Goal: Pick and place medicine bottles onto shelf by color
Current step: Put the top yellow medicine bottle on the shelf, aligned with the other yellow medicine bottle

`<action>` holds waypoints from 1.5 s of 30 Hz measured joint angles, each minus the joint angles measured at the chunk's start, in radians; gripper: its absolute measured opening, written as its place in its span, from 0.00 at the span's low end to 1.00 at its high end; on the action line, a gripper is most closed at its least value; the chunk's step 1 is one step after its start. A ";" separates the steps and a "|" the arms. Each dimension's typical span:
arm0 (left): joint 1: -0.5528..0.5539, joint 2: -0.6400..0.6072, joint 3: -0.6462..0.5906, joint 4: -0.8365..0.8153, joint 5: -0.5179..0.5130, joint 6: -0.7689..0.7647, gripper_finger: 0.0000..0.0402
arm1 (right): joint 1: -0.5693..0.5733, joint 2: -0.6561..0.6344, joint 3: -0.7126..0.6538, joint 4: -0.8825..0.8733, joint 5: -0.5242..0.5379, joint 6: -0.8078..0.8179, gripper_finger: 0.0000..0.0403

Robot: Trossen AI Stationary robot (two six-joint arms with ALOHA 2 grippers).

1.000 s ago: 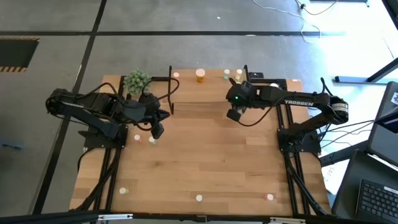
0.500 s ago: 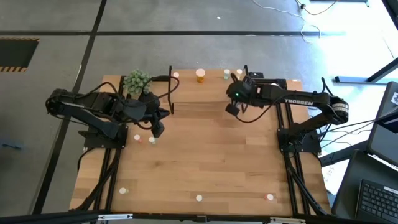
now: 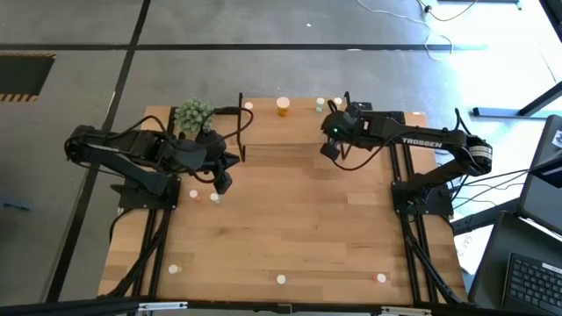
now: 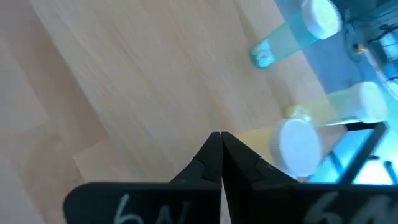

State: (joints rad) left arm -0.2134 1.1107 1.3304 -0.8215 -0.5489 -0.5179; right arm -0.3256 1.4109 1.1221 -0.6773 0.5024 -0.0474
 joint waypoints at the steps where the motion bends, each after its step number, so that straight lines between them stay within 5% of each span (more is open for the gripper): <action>1: 0.000 0.000 0.000 0.000 0.000 0.000 0.07 | 0.000 0.000 0.000 0.000 0.001 -0.006 0.00; 27: 0.000 0.000 0.000 0.000 0.000 -0.002 0.07 | -0.052 0.000 0.000 0.026 0.046 -0.043 0.00; 33: 0.000 0.000 0.000 0.000 0.000 -0.002 0.07 | -0.051 0.000 0.000 -0.019 -0.068 -0.032 0.00; 45: 0.000 0.000 0.000 0.000 0.000 -0.004 0.07 | -0.058 0.000 0.000 -0.027 -0.024 -0.037 0.00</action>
State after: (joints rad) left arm -0.2136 1.1104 1.3304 -0.8215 -0.5488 -0.5220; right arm -0.3836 1.4109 1.1217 -0.7046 0.4783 -0.0845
